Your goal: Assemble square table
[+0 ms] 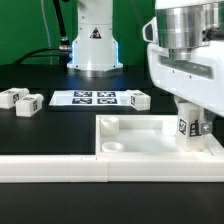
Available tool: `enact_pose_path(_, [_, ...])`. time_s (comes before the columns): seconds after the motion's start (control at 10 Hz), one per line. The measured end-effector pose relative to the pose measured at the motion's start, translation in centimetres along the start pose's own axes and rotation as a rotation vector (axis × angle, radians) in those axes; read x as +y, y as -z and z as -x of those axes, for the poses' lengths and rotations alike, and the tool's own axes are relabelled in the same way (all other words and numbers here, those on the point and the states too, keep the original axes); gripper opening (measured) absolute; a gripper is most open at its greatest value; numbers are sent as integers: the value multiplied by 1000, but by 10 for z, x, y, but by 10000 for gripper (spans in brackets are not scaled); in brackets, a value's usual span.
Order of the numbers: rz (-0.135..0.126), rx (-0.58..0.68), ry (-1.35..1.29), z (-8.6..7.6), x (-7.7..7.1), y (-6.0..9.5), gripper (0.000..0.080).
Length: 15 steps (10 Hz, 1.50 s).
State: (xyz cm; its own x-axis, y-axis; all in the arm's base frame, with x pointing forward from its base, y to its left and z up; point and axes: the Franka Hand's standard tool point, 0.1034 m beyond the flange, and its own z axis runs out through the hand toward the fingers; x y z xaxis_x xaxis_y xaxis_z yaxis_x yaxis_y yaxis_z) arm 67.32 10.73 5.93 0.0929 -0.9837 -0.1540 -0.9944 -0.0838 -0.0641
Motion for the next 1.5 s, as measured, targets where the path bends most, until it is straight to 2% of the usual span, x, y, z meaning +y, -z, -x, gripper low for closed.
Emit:
enact_pose_path(0.2, [-1, -3, -100, 1, 0, 0, 290])
enact_pose_path(0.4, [-14, -27, -483, 3, -3, 0, 290])
enact_pose_path(0.5, [-24, -21, -554, 4, -5, 0, 290])
enact_pose_path(0.6, [-55, -14, -587, 4, -9, 1, 290])
enact_pose_path(0.7, [-56, -1, -557, 3, -7, 1, 290])
enact_pose_path(0.8, [-45, 4, -547, 4, -5, 0, 290])
enact_pose_path(1.0, [-46, 6, -514, 4, -5, 0, 290])
enact_pose_path(1.1, [-46, 5, -513, 4, -5, 0, 471])
enact_pose_path(1.2, [-47, 5, -510, 4, -5, 0, 471])
enact_pose_path(1.3, [-53, 2, -489, 6, -7, 5, 616])
enact_pose_path(1.5, [-82, -20, -466, 15, -10, 39, 642])
